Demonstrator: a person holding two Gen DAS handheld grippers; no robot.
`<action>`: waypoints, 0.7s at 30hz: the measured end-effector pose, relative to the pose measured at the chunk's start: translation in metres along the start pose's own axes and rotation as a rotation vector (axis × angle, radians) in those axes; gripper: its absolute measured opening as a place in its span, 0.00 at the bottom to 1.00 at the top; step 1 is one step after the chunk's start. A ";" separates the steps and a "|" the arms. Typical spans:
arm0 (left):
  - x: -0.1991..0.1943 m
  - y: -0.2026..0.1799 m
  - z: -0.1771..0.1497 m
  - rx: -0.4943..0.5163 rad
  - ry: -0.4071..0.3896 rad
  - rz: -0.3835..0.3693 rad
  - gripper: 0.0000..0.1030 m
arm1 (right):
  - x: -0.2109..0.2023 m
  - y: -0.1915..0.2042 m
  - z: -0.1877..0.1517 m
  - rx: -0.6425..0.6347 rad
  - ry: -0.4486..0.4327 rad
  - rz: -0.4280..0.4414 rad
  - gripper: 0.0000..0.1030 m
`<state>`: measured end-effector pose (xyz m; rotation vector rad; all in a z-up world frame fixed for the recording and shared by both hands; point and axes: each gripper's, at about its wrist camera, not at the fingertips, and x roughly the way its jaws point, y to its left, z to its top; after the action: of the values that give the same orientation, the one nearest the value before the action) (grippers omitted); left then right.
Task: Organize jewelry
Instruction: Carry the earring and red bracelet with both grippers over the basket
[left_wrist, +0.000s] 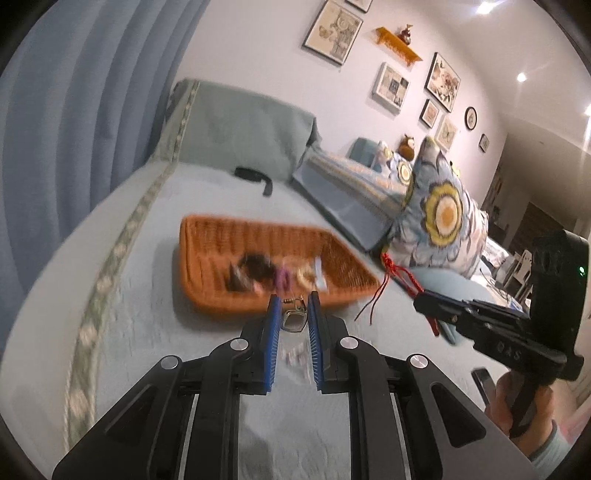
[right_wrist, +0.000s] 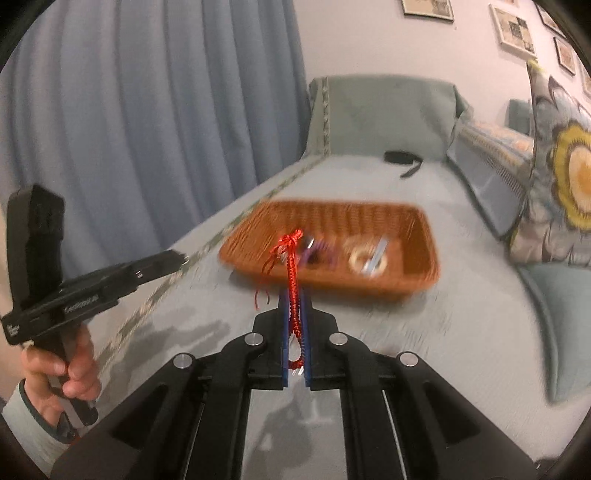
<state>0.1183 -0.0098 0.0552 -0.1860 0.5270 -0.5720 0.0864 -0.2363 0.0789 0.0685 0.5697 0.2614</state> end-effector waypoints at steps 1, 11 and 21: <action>0.005 0.000 0.008 0.002 -0.007 -0.003 0.13 | 0.004 -0.006 0.008 0.007 -0.003 -0.001 0.04; 0.085 0.019 0.053 -0.033 -0.020 0.004 0.13 | 0.099 -0.054 0.061 0.106 0.089 -0.005 0.04; 0.141 0.027 0.037 0.024 0.052 0.070 0.13 | 0.168 -0.082 0.043 0.187 0.213 -0.036 0.04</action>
<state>0.2511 -0.0656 0.0190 -0.1302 0.5743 -0.5160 0.2640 -0.2705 0.0154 0.2134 0.8058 0.1806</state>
